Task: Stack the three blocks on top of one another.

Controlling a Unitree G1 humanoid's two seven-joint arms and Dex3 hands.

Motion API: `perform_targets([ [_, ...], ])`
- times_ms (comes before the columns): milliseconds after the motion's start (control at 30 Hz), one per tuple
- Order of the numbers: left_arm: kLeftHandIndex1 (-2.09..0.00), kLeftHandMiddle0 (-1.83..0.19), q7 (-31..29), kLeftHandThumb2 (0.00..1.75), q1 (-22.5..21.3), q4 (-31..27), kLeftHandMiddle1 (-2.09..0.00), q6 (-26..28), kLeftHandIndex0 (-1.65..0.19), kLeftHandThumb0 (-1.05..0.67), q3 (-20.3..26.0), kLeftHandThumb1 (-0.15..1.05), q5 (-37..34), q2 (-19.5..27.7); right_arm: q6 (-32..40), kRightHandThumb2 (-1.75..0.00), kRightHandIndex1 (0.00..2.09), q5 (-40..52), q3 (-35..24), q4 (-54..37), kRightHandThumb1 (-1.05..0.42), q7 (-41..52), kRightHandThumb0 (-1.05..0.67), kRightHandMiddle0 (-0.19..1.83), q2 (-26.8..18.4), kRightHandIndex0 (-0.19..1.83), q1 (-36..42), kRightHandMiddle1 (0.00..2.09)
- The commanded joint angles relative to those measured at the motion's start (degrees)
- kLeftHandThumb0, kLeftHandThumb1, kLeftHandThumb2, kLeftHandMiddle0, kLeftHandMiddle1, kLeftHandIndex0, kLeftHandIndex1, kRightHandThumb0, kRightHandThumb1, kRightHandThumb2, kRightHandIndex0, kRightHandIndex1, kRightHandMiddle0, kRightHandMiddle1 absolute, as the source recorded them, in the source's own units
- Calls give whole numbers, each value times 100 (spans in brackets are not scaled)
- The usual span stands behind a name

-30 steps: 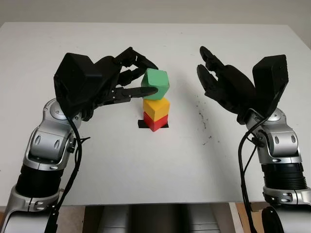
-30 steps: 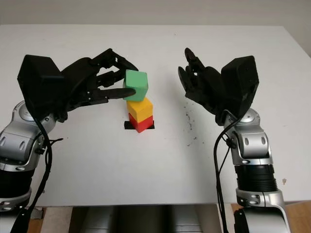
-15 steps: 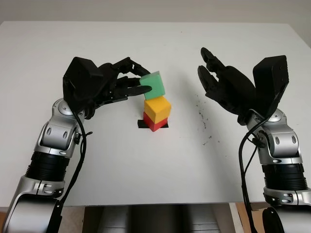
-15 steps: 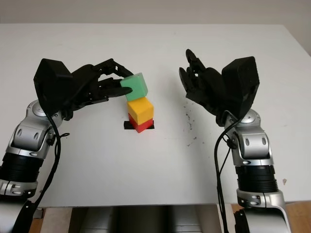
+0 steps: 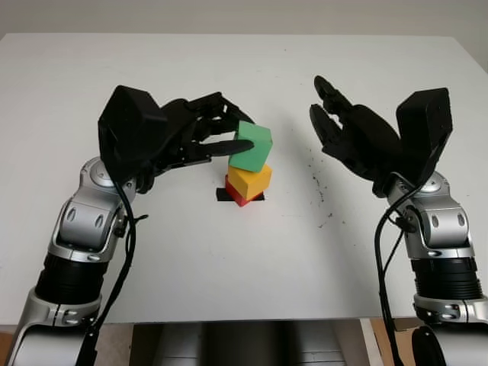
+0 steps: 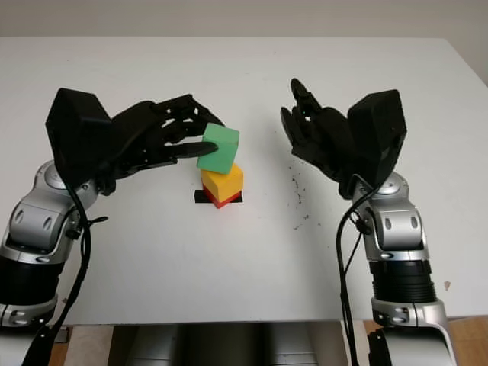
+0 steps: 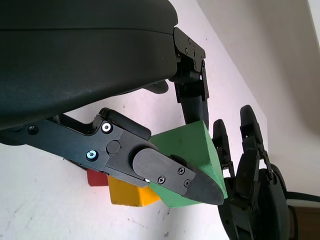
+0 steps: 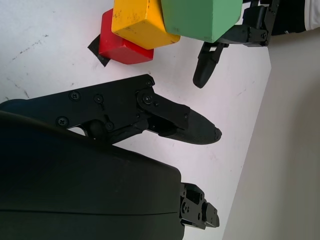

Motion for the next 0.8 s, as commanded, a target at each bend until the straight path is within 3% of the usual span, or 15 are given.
perform_targets([
  [0,-159,-12,19,7,29,-198,-32,50,-41,-50,17,105,-58,-28,-31,-72,0,30,-30,-81,-105,8,-46,-19,-50,-19,24,0],
  [333,-165,-12,45,10,59,-385,-26,181,-33,-46,18,105,-65,4,-14,-72,0,1,1,-95,-105,6,-45,-19,-64,-19,2,0],
  [767,-147,-14,77,6,94,-307,-14,22,-30,-43,30,105,-41,24,8,-72,0,23,-22,-102,-105,-14,-45,-19,-53,-19,18,0],
])
